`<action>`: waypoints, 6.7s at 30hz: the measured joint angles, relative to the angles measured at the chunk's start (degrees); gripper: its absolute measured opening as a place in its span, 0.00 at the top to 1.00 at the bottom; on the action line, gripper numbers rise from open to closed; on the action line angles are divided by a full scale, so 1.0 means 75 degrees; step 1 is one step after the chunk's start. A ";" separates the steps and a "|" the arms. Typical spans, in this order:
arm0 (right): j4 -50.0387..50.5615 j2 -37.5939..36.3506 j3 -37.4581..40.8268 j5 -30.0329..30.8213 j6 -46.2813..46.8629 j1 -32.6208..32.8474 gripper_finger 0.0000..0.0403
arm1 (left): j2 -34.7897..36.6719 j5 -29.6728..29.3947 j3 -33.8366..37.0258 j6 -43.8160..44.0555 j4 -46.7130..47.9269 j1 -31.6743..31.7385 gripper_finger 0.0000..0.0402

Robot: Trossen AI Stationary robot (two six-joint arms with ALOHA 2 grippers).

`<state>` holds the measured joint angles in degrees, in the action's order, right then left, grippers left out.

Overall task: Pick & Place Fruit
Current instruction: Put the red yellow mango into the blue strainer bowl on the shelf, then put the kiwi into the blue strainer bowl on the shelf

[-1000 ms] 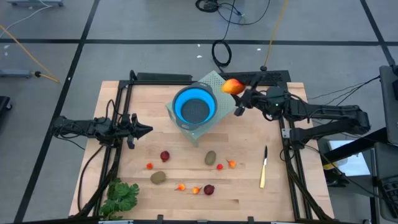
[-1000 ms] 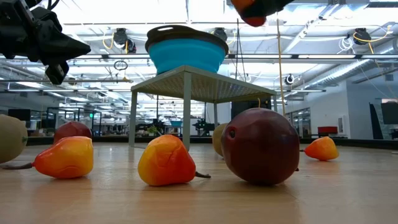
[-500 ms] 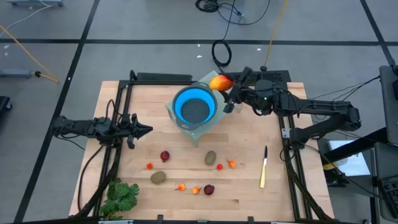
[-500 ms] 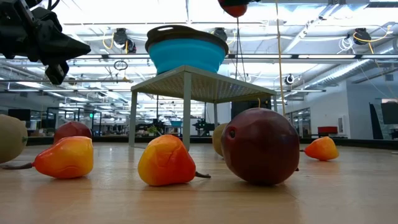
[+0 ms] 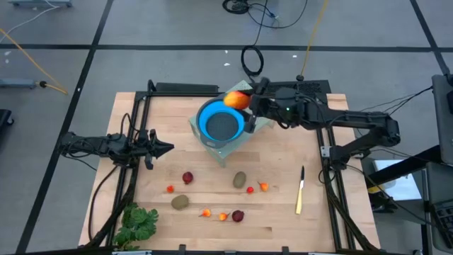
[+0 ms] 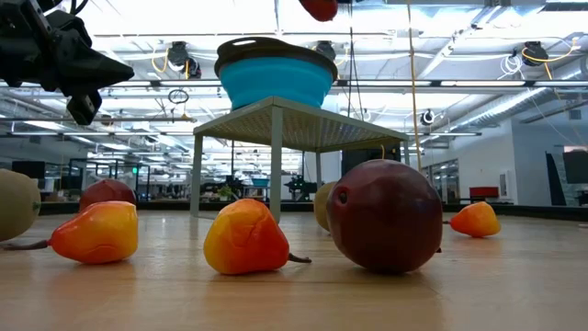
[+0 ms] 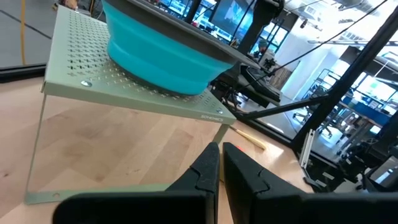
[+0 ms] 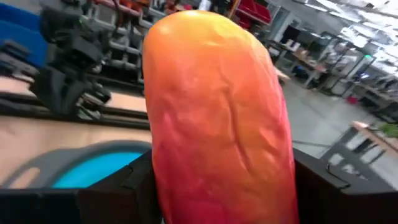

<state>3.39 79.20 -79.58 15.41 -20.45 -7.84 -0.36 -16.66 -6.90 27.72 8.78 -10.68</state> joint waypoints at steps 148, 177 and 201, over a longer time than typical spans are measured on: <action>0.3074 0.0700 -0.1222 -0.3425 0.3011 -0.0763 0.53 | 0.0000 0.0002 0.0000 -0.0070 -0.0007 0.0001 0.95; 0.3489 -0.0283 -0.1222 -0.3083 0.2806 -0.0520 1.00 | 0.0000 0.0000 0.0000 -0.0039 -0.0009 0.0000 0.95; 0.0966 -0.2416 0.2784 -0.3487 0.3647 0.0236 1.00 | 0.0003 -0.0001 0.0000 -0.0075 -0.0009 0.0001 0.95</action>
<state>10.64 61.08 -58.70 -10.75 6.90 -6.07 -0.34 -16.67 -6.90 27.16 8.71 -10.68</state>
